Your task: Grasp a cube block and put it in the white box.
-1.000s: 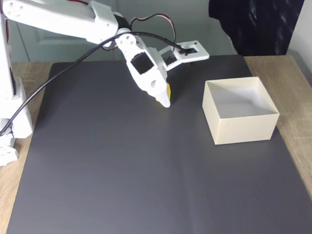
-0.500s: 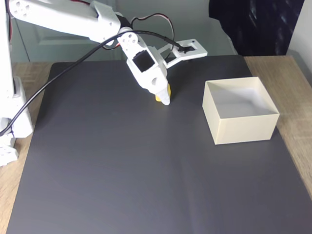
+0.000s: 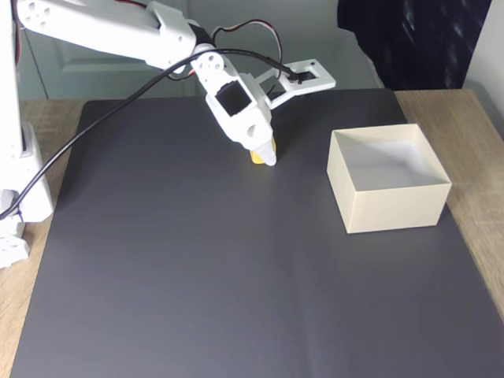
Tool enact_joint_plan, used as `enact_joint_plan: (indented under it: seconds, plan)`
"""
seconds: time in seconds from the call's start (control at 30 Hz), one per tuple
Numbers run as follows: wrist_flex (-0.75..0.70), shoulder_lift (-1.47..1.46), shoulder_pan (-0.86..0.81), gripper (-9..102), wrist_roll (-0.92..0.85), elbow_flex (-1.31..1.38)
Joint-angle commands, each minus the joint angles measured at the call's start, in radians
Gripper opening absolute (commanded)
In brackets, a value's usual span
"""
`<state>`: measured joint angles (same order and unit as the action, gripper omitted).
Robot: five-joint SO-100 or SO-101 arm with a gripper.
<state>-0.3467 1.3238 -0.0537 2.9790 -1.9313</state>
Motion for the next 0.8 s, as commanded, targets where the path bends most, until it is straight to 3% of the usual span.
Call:
enact_joint_plan:
  seconds: [0.0, 0.23, 0.77]
  plan:
    - [0.008, 0.002, 0.02, 13, -0.003, 0.035]
    - [-0.011, 0.0, 0.015, 0, 0.009, 0.026]
    - [-0.061, 0.137, 0.014, 0, 0.066, 0.031]
